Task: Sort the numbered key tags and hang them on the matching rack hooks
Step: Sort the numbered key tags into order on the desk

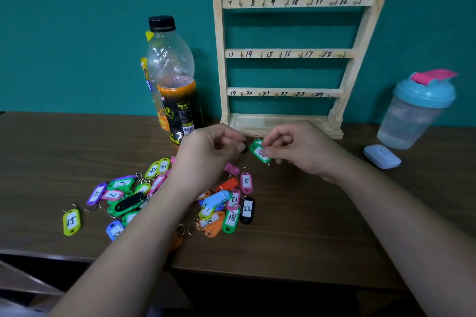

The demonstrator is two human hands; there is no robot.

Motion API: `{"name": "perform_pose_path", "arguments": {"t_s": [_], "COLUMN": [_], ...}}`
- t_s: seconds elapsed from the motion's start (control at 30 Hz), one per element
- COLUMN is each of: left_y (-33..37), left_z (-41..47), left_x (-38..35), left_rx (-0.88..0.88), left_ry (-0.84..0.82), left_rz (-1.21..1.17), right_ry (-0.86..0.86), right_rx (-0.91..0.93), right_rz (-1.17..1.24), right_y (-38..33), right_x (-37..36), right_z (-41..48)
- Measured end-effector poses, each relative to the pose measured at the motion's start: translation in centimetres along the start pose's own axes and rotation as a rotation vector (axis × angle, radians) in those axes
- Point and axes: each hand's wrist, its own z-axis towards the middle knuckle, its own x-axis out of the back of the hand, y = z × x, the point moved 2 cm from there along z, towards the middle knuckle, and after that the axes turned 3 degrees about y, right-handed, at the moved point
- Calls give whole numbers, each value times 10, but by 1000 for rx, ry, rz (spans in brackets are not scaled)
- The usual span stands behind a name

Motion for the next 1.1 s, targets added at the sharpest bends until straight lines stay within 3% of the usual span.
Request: {"name": "perform_pose_path", "arguments": {"t_s": [0.13, 0.27, 0.4, 0.57, 0.73, 0.9, 1.1], "left_y": [-9, -15, -15, -2, 3, 4, 6], "left_z": [2, 3, 1, -3, -4, -6, -6], "left_x": [5, 12, 15, 3, -5, -5, -12], "left_rx": [-12, -24, -25, 3, -50, 16, 61], "left_ry": [-8, -14, -15, -83, -122, -113, -103], "left_rz": [276, 387, 337, 141, 209, 157, 60], "right_ry": [163, 209, 128, -54, -106, -172, -36], "right_rx": [-156, -178, -144, 16, 117, 3, -101], "right_rz": [-24, -121, -171, -48, 7, 109, 347], "right_y": [20, 28, 23, -1, -13, -8, 0], "right_x": [5, 3, 7, 0, -10, -11, -12], "right_z": [4, 11, 13, 5, 2, 1, 9]}}
